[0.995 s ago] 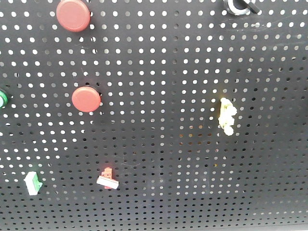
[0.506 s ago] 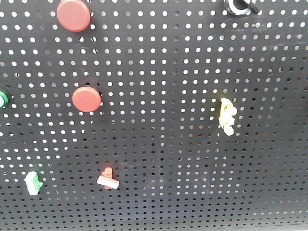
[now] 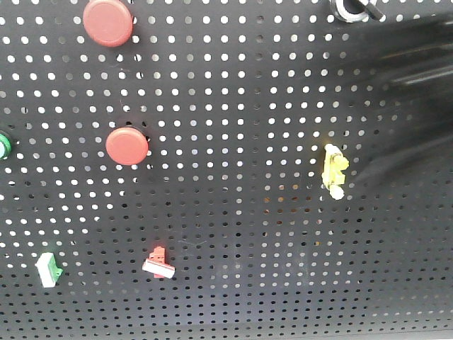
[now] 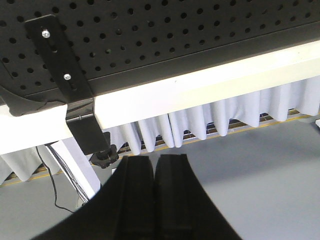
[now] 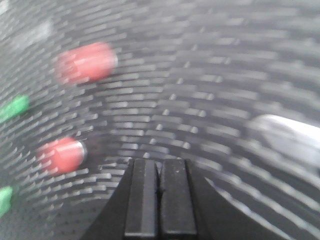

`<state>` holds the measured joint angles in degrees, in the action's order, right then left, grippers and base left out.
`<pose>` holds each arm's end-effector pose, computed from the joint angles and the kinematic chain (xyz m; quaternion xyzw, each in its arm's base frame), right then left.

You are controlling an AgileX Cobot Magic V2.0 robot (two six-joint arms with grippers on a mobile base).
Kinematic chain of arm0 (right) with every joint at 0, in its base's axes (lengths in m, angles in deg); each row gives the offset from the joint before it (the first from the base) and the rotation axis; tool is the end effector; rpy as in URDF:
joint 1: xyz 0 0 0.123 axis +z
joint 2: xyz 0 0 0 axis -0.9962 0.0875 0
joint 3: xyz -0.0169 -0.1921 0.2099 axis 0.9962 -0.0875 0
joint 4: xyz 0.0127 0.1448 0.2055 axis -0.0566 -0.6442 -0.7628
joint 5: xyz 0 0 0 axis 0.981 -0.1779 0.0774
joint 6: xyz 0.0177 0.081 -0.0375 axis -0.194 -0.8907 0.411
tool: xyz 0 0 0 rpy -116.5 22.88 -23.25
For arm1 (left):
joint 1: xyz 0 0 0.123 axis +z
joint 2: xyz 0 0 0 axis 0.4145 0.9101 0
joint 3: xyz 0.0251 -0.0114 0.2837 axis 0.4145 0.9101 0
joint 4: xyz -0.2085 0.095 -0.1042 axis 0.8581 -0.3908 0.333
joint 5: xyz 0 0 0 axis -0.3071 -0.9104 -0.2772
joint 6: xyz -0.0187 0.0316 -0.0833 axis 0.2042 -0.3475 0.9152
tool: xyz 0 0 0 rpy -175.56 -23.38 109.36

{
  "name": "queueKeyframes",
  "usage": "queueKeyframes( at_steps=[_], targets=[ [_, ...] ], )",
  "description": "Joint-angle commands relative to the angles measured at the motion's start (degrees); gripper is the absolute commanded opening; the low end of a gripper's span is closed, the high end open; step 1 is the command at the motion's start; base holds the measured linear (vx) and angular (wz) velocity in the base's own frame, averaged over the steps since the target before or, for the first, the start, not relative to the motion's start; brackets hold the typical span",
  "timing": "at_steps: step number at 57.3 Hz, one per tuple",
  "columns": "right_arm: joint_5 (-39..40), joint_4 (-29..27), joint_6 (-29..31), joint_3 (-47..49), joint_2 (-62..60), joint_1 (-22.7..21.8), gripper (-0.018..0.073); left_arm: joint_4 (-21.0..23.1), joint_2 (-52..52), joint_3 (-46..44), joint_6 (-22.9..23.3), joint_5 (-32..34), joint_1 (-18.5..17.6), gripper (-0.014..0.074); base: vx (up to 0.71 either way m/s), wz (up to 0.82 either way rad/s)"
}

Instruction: Rotate knob clockwise with right arm

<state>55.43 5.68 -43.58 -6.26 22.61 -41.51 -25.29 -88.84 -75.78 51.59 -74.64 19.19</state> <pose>0.1640 0.1466 0.5044 -0.3844 0.5754 0.0717 0.7183 0.0519 0.0002 0.1673 0.0890 0.8059 0.0442 0.5837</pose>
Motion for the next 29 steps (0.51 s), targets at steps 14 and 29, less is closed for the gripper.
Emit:
queueKeyframes(
  at_steps=[14, 29],
  targets=[
    [-11.6, 32.4, -7.5, 9.4, -0.4, 0.3, 0.0019, -0.1, -0.6, 0.5, 0.5, 4.4, -0.1, -0.0006, 0.00, 0.00],
    [-13.2, 37.6, -10.3, 10.1, -0.7, 0.3, 0.0200, -0.1, -0.6, 0.5, 0.5, 4.4, -0.1, -0.0006, 0.00, 0.00]
  ],
)
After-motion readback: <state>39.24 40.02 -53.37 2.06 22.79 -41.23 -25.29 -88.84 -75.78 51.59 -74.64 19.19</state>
